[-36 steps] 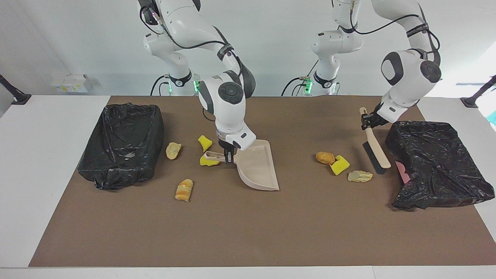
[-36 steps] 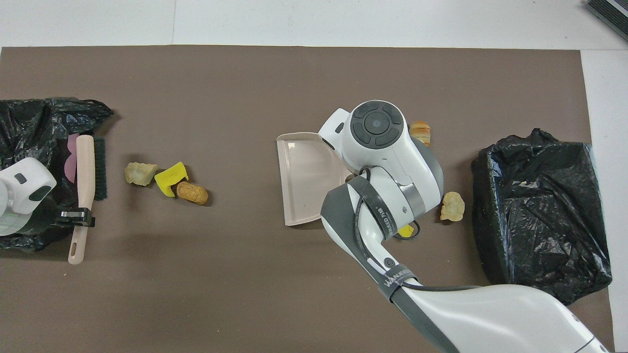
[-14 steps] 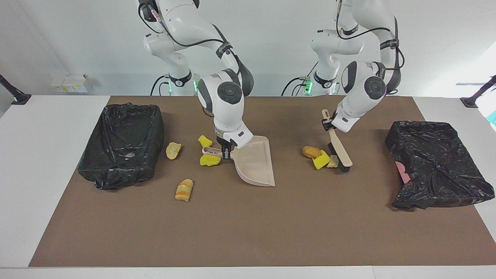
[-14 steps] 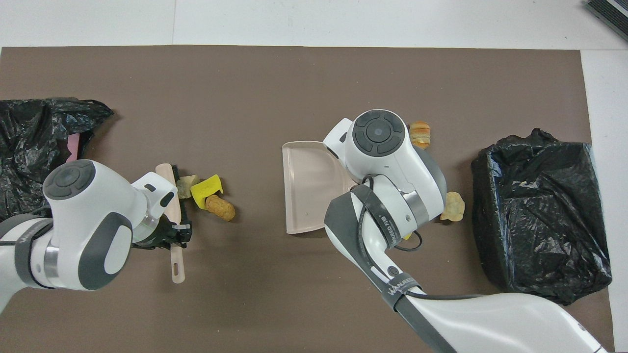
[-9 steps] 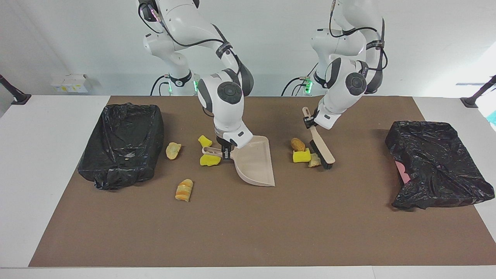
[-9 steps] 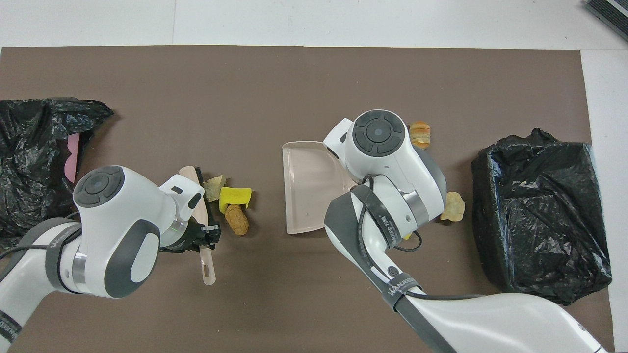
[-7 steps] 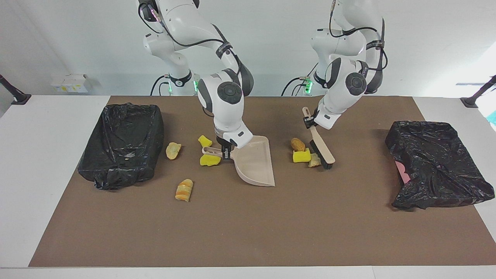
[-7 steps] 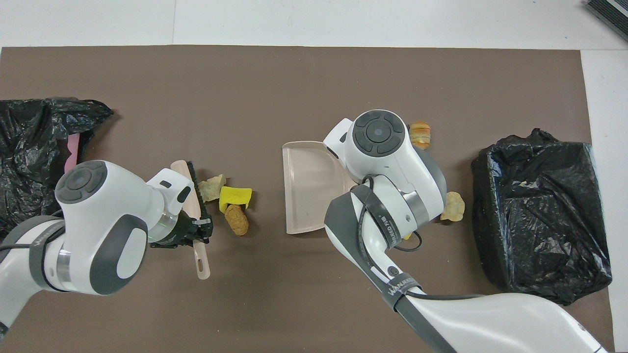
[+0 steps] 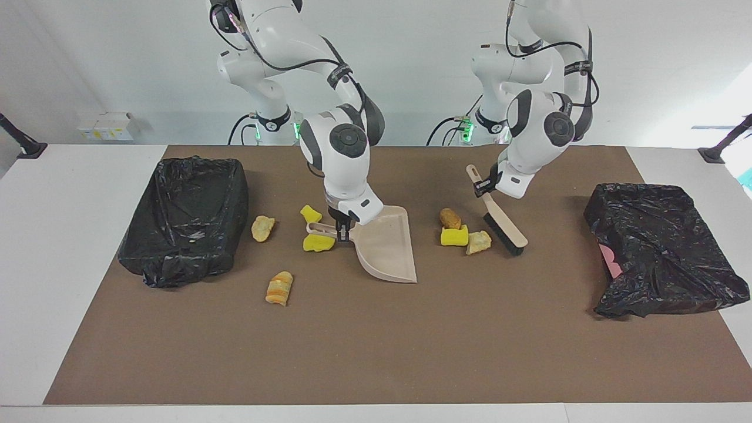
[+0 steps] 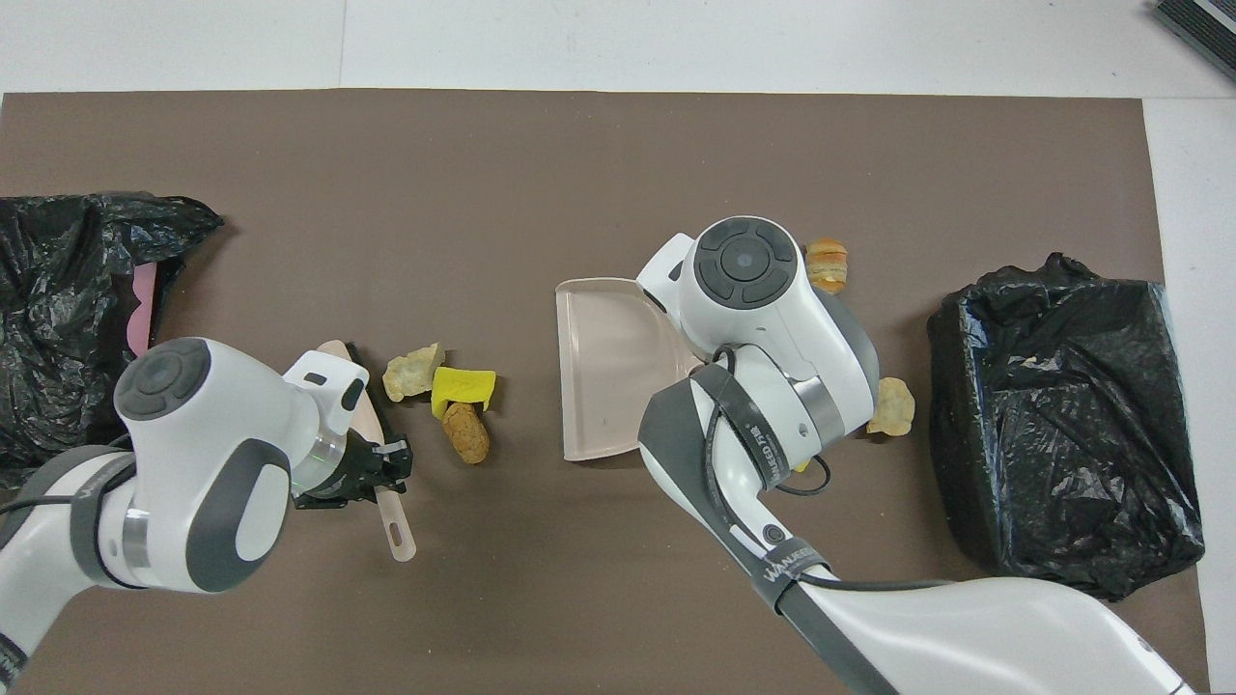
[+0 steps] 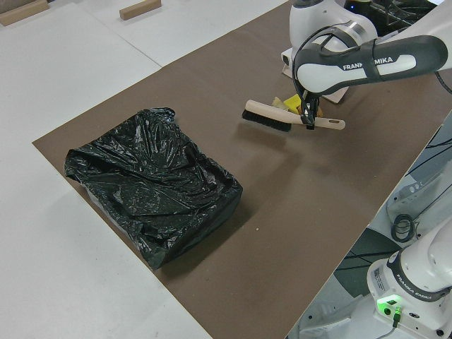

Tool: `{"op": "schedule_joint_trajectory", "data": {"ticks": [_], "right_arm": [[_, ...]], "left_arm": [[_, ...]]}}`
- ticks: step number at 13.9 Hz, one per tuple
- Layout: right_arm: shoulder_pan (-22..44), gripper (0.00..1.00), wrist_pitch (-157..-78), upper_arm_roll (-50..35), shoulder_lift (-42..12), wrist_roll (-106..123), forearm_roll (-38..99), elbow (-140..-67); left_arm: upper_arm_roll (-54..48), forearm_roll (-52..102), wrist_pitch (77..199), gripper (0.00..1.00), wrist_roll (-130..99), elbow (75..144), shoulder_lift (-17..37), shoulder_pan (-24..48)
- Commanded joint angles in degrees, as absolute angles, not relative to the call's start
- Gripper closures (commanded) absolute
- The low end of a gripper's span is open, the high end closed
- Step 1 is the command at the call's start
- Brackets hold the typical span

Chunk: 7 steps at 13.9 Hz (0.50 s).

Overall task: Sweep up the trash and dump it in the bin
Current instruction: 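Sweep the bread and sponge pieces with the brush toward the dustpan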

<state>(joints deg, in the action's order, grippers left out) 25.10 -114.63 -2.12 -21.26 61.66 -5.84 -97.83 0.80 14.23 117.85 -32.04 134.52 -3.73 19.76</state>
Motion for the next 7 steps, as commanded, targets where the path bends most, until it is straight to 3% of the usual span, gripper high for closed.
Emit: {"op": "schedule_joint_trajectory", "data": {"ticks": [1, 3, 7], "right_arm": [[24.7, 1.00, -114.8, -2.6, -18.6, 60.6, -5.8, -102.0], [24.7, 1.00, -114.9, -2.6, -18.2, 60.6, -5.8, -102.7], [24.7, 1.00, -114.9, -2.6, -18.1, 60.6, -5.8, -102.8]], "left_arm": [[1.0, 16.6, 121.5, 1.00, -37.1, 135.7, -4.0, 24.6], [0.9, 19.9, 122.1, 1.00, -36.6, 134.7, -3.5, 26.1], [0.7, 25.6, 124.4, 1.00, -36.6, 128.2, 2.5, 30.9]]}}
